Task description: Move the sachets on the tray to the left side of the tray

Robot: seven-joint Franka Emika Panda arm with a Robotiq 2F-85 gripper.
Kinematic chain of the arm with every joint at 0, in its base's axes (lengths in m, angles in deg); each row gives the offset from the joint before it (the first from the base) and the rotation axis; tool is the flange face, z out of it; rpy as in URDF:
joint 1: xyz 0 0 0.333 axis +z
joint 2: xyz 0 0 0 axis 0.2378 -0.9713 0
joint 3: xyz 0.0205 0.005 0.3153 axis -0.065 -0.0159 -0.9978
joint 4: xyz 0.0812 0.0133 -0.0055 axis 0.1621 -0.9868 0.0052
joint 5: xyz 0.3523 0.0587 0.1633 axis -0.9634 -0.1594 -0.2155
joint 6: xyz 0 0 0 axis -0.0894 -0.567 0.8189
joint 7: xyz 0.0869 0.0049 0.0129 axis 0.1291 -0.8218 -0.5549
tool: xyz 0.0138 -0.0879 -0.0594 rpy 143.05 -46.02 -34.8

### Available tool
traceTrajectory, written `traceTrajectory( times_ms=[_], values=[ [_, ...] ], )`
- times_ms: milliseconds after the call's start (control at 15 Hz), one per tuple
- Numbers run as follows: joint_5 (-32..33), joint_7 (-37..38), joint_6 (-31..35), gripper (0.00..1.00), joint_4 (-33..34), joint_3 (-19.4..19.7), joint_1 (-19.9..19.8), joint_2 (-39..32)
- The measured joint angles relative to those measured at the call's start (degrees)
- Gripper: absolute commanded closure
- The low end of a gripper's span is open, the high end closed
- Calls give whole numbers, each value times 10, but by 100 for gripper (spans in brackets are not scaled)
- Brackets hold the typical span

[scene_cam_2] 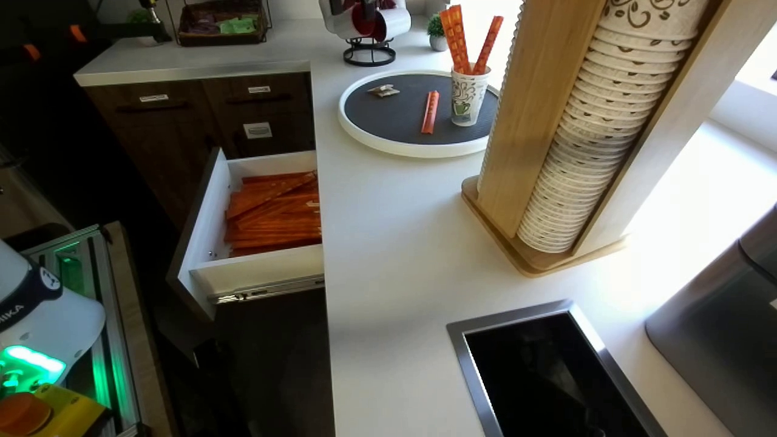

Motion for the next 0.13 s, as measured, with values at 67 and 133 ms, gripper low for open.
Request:
traceTrajectory(
  times_ms=[67,133],
  values=[
    [0,-9,-32,0,5,-1,-4,7],
    [0,-14,-45,0,8,-1,-7,11]
  ],
)
